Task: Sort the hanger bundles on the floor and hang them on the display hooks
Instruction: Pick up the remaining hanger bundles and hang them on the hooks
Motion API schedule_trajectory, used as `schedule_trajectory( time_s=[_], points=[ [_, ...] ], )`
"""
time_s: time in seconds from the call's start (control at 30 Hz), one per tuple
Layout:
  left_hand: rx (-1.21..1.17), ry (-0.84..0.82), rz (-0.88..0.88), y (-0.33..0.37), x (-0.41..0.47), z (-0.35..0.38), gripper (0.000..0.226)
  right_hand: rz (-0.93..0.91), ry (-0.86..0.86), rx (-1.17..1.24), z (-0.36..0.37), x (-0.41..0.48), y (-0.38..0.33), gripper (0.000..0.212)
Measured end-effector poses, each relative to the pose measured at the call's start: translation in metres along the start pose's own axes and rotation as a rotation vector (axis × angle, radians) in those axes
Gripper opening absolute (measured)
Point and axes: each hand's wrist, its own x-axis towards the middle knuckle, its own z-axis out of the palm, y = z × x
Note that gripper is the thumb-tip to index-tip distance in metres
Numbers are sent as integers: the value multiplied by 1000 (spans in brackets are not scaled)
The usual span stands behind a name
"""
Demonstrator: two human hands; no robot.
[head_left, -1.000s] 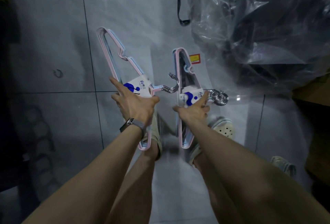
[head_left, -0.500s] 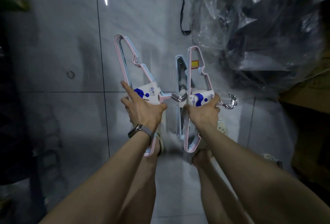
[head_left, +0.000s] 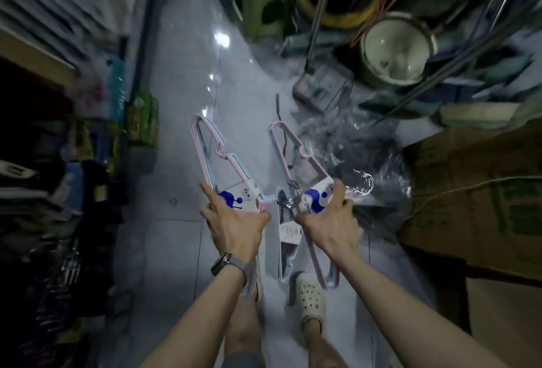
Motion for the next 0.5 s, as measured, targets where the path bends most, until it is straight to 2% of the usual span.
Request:
schedule_trajectory(
  time_s=[0.33,0.5],
  points=[
    [-257,356,204,111,-119,-155,140,-448,105,41,-167,-127,-70,111],
    [-387,501,276,134,-165,-224,146,-715,134,123,-216,-184,-107,93]
  ],
)
